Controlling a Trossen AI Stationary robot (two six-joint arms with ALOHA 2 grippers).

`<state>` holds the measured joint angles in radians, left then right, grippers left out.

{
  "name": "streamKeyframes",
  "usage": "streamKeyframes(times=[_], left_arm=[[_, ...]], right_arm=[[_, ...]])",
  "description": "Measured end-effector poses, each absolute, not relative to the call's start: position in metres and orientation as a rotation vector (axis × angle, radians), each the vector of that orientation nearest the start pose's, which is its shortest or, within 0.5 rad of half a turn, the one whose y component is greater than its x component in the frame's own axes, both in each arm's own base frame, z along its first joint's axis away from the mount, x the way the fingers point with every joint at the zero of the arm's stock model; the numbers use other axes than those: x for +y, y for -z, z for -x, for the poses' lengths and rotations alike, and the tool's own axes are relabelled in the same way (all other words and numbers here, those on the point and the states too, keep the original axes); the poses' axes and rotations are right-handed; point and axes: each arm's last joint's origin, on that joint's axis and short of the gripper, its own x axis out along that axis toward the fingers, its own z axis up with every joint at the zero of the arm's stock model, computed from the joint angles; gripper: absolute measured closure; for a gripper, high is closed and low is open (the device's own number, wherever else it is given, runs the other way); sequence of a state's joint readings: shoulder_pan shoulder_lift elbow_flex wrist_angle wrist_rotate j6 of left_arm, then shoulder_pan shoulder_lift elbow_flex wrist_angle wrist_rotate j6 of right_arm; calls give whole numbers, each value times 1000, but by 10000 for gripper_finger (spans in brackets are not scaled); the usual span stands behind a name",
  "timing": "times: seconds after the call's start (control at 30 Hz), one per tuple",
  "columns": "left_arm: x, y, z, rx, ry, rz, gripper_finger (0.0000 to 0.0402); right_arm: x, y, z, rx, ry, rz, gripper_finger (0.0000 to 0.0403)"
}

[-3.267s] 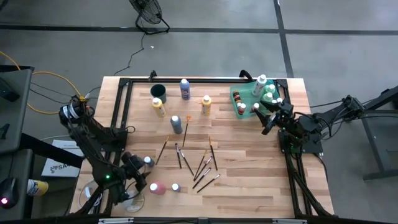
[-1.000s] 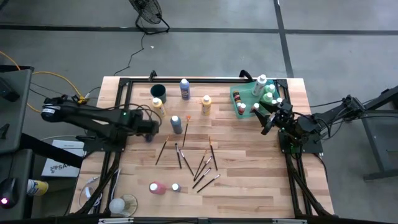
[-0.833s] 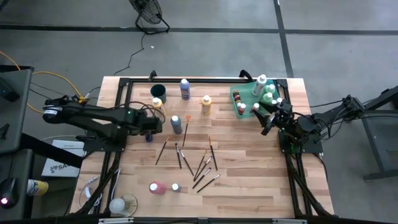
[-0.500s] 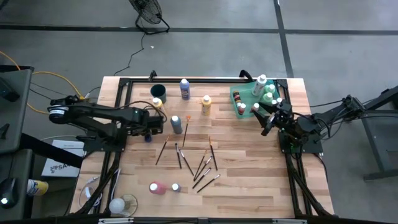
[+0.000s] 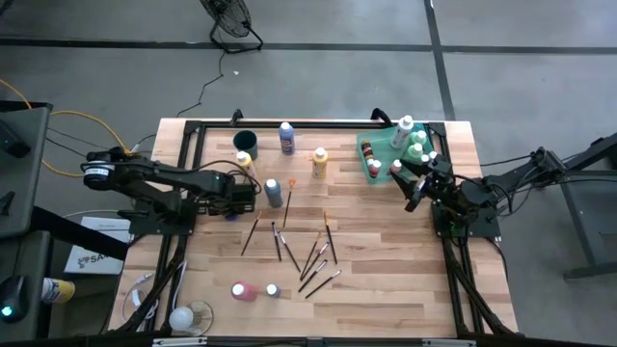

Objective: Pick & Place Paint Supplies
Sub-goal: Put the small blue paint bottle into the green bin

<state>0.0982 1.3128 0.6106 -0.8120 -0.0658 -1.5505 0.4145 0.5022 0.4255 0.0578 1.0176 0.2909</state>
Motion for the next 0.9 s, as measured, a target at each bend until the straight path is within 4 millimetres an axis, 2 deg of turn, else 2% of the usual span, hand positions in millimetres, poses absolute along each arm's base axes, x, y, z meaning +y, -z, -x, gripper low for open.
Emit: streamKeyframes(times=[0.2, 0.33, 0.57, 0.9], left_arm=[[20, -151, -183, 1106, -1227, 1213, 277], [19, -160, -181, 1129, -1149, 1158, 306], [20, -205, -171, 1053, -1006, 1052, 315], [22, -270, -152, 765, -775, 841, 315]], right_arm=[[26, -270, -120, -72, 601, -269, 156], [27, -270, -121, -69, 576, -270, 156], [27, -270, -121, -68, 568, -270, 156], [26, -270, -121, -67, 573, -267, 156]])
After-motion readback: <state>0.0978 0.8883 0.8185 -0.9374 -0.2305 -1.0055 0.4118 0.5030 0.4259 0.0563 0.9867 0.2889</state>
